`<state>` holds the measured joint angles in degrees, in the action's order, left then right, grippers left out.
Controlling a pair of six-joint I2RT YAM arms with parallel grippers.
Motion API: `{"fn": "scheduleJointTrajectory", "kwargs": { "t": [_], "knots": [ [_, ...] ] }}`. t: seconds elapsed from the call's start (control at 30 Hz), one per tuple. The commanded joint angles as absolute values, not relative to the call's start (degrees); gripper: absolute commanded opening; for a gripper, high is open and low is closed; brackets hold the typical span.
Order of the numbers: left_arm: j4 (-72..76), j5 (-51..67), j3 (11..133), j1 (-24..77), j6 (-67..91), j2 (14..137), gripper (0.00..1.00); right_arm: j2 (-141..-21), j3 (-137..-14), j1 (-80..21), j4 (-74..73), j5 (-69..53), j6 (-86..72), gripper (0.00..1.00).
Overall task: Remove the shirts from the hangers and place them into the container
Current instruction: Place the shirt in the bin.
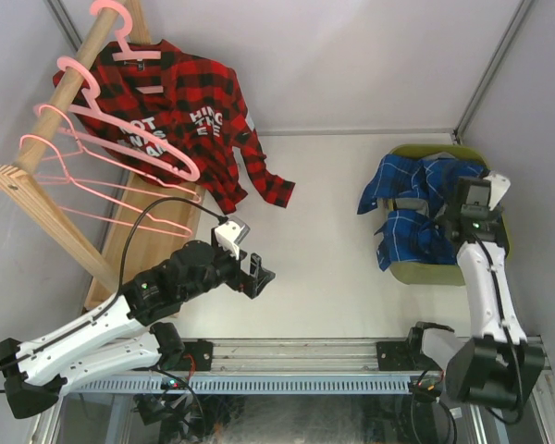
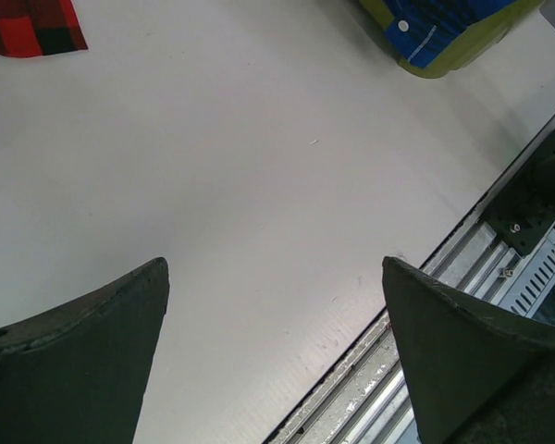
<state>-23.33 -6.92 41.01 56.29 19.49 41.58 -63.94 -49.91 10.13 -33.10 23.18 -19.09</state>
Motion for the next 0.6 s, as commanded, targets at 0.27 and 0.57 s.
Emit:
{"fn": "scheduleJointTrajectory", "kwargs": {
  "t": [0.27, 0.57],
  "knots": [
    [-20.53, -5.98, 40.68, 56.43, 19.78, 42.09, 1.0, -50.4, -60.72, 9.81, -43.49, 10.75, -17.42, 0.9],
    [-19.73, -6.62, 39.26, 56.4, 20.38, 42.25, 1.0, -42.25, -56.27, -9.61, -44.2, 11.42, -16.55, 0.75]
  ]
}}
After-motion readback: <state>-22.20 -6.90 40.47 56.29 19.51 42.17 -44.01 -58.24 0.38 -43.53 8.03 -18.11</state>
